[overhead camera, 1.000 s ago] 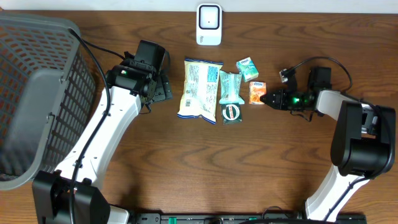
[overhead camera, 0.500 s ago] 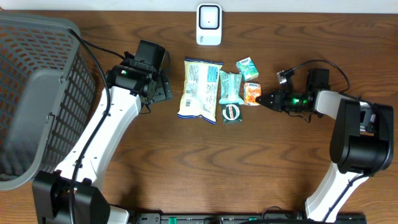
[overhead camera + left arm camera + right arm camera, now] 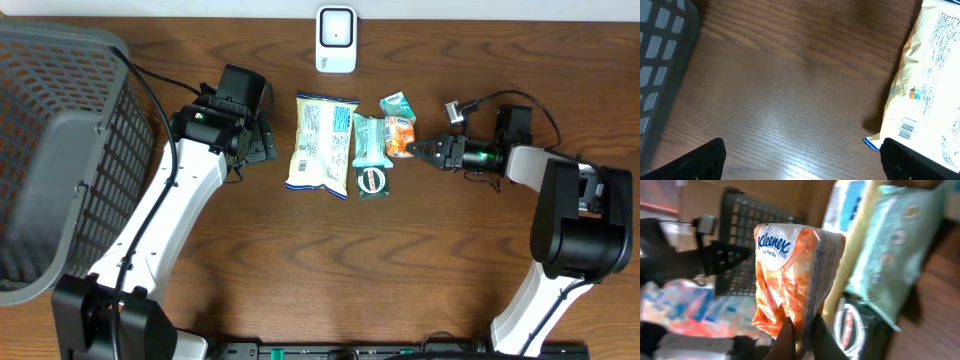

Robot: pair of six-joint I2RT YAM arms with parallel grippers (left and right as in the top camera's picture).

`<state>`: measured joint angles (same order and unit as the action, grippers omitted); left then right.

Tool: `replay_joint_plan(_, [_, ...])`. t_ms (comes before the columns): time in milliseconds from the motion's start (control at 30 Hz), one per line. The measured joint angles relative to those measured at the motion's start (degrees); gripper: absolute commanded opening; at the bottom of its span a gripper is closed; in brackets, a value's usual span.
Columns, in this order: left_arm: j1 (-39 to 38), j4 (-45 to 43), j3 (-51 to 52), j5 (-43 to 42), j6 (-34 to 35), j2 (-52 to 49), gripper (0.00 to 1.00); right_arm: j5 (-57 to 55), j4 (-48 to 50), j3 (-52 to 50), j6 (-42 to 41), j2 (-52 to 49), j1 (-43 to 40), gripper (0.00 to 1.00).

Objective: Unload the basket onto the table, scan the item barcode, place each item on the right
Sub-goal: 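Lower the right gripper and grasp the orange Kleenex pack, then lift the orange Kleenex pack and carry it toward the scanner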

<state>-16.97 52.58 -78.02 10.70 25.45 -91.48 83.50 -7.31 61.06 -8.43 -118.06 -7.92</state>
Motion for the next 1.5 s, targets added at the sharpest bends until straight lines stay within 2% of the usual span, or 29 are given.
replay_joint_plan(233, [0.00,0.00,0.00,0.00,0.00,0.00,0.97,3.15,0.13,0.00,-0.37,0.00,0.50,0.01])
replay_joint_plan(433, [0.00,0.00,0.00,0.00,0.00,0.00,0.98,3.74,0.48,0.00,-0.44,0.00,4.17,0.01])
replay_joint_plan(600, [0.00,0.00,0.00,0.00,0.00,-0.02,0.98,4.11,4.59,-0.07,-2.58,0.00,6.69,0.01])
replay_joint_plan(733, [0.00,0.00,0.00,0.00,0.00,0.00,0.98,4.31,13.77,-0.13,-8.44,0.00,7.67,0.01])
replay_joint_plan(1000, [0.00,0.02,0.00,0.00,0.00,0.00,0.98,4.52,41.33,-0.39,-25.70,0.68,9.46,0.01])
replay_joint_plan(1167, [0.00,0.00,0.00,0.00,0.00,0.00,0.98,4.98,67.43,-0.31,-40.06,2.84,10.73,0.01])
replay_joint_plan(1267, [0.00,0.00,0.00,0.00,0.00,0.00,0.98,5.18,79.89,-0.24,-49.07,3.91,11.45,0.01])
replay_joint_plan(1367, [0.00,0.00,0.00,0.00,0.00,0.00,0.98,5.16,85.48,-0.24,-56.74,4.42,12.02,0.01])
replay_joint_plan(1500, [0.00,0.00,0.00,0.00,0.00,0.00,0.97,5.14,85.92,-0.24,-62.75,4.44,12.07,0.01])
